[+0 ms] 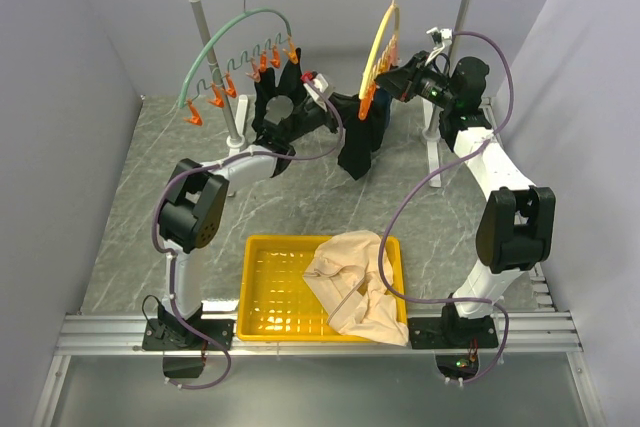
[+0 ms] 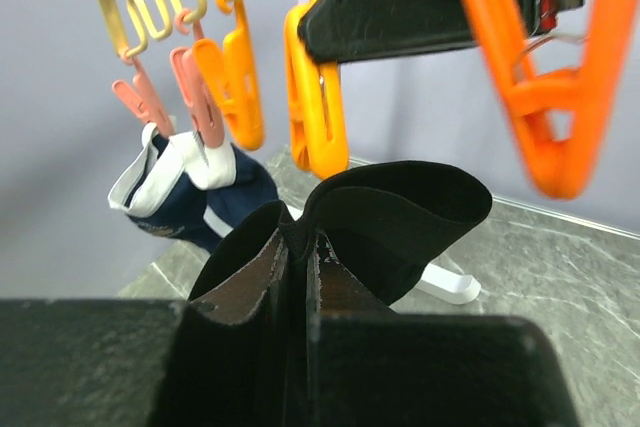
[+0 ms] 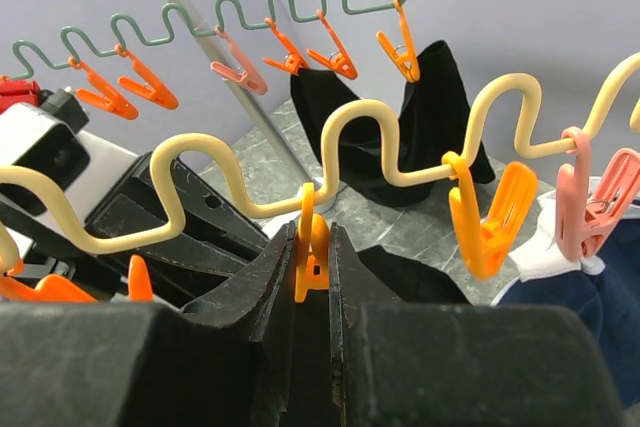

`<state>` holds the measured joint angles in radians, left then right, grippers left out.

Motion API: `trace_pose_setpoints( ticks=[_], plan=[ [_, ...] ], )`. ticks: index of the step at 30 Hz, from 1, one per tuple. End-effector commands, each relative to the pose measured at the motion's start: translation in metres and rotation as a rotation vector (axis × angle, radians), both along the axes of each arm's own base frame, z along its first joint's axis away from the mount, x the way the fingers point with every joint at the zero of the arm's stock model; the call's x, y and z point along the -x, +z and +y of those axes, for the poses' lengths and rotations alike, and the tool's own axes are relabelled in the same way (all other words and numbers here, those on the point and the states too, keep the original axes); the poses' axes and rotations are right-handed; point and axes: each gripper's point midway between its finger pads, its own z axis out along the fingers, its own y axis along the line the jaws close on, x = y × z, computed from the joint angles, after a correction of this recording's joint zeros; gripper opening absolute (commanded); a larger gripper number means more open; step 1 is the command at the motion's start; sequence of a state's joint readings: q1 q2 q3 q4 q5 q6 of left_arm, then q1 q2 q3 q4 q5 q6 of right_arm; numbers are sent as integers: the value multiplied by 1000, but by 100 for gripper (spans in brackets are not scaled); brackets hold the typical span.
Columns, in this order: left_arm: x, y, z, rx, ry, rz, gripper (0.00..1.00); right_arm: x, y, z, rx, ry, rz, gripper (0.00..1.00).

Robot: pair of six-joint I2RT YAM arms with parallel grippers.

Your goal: Clip the underwear to the hanger

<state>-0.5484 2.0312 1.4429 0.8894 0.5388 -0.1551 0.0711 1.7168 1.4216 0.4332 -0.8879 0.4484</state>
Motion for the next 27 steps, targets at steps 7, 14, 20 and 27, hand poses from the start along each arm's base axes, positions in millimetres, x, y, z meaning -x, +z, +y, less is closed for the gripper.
trace_pose_setpoints(
  ticks=[7, 14, 20, 27],
  plan=[
    [8, 48, -7, 42, -76, -82, 0, 19, 32, 4, -5, 65, -66, 0],
    [13, 28, -11, 2, -113, -45, 0, 16, 38, 3, -29, 60, -59, 0],
    [13, 14, -9, -18, -108, -2, 0, 18, 39, 3, -39, 76, -55, 0],
    [-1, 6, -10, -13, -102, 75, 0, 21, 36, 4, -38, 109, -49, 0]
  ],
)
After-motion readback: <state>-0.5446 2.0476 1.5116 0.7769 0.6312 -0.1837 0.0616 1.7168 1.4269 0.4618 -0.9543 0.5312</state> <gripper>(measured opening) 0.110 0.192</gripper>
